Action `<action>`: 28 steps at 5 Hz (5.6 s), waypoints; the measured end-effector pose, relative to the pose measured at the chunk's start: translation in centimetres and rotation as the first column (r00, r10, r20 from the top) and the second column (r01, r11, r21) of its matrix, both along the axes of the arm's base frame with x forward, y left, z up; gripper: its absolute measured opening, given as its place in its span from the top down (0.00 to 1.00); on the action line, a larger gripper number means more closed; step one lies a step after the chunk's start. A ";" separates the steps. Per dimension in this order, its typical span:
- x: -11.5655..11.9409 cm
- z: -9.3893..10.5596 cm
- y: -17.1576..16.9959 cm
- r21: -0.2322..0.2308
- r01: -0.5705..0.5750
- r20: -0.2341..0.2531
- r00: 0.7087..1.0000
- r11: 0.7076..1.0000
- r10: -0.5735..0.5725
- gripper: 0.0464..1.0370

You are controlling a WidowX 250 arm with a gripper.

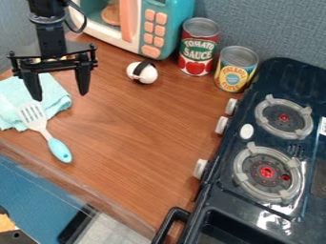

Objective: Moved the egg to the bottom right corner of the table

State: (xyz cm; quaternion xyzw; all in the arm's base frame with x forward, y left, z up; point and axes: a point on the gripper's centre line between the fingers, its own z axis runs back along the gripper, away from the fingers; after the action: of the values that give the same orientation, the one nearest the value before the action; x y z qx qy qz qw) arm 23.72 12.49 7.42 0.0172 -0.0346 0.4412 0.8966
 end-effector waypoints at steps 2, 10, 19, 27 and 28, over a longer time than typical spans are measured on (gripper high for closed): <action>3.8 -0.4 -1.4 -0.076 0.096 0.009 0.995 0.992 -0.095 0.04; 16.4 -6.5 -3.7 -0.008 0.233 0.148 0.962 0.973 -0.229 0.32; -0.6 -5.6 -14.6 -0.063 0.619 0.049 0.785 0.783 -0.617 0.33; 1.1 1.9 -12.4 0.025 0.642 0.109 0.760 0.766 -0.641 0.04; 1.1 1.9 -12.4 0.025 0.642 0.109 0.760 0.766 -0.641 0.04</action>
State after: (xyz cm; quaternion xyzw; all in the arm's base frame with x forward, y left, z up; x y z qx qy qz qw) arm 24.83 0.07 9.37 -0.0265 -0.0849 0.1085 0.9901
